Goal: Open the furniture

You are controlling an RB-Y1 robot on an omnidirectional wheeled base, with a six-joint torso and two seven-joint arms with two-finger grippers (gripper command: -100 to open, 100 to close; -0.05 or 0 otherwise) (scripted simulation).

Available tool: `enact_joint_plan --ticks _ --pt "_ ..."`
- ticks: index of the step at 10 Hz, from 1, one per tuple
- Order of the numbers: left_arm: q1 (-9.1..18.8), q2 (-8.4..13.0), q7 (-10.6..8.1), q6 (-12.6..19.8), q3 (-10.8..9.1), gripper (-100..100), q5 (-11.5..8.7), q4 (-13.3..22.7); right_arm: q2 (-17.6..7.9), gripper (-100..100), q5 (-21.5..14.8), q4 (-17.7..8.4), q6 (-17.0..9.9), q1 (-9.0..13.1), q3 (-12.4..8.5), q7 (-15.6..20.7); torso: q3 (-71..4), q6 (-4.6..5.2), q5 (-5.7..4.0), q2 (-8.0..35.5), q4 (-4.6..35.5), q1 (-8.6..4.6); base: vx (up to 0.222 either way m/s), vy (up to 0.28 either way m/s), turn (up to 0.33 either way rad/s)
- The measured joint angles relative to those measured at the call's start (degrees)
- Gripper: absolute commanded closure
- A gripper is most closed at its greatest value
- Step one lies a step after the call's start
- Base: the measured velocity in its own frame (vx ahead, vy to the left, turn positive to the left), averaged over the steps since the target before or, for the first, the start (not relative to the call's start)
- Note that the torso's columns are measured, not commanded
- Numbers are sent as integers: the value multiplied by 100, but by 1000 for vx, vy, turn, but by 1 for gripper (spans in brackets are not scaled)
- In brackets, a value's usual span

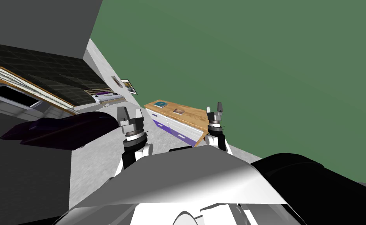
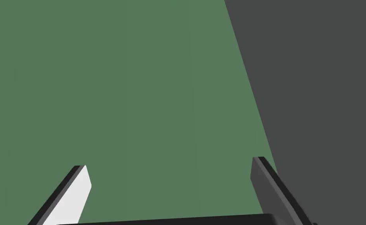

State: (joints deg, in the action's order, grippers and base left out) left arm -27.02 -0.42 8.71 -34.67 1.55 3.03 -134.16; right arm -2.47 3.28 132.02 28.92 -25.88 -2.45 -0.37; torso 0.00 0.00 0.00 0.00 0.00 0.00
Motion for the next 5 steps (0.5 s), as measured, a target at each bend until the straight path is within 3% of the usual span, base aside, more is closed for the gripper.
enact_joint_plan --ticks 2,5 --pt "0 0 0 0 0 0 0 0 0 0 0 0 0 0 0 0 -1200 0 0 597 600 0 0 0 0" --pt "0 0 0 0 0 0 0 -1 0 0 0 1 0 0 0 0 -3692 0 0 1845 1846 0 0 0 0"
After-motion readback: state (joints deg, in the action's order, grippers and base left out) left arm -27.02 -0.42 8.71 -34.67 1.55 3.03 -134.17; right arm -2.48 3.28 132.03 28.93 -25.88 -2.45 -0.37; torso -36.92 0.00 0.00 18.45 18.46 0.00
